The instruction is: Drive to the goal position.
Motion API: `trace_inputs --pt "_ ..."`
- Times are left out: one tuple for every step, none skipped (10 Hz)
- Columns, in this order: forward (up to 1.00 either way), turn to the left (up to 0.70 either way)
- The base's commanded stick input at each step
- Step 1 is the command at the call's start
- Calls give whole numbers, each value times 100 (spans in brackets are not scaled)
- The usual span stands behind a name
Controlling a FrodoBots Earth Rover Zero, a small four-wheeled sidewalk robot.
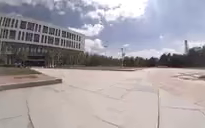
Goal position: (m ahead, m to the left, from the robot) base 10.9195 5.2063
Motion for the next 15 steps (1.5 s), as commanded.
trace_inputs --pt "70 0" --pt "70 0" --pt "70 0" --pt "70 0" --pt "70 0" --pt "70 0" --pt "70 0" --pt "70 0" --pt "70 0" --pt "70 0" --pt "70 0" --pt "70 0" --pt "70 0" --pt "70 0" --pt "70 0"
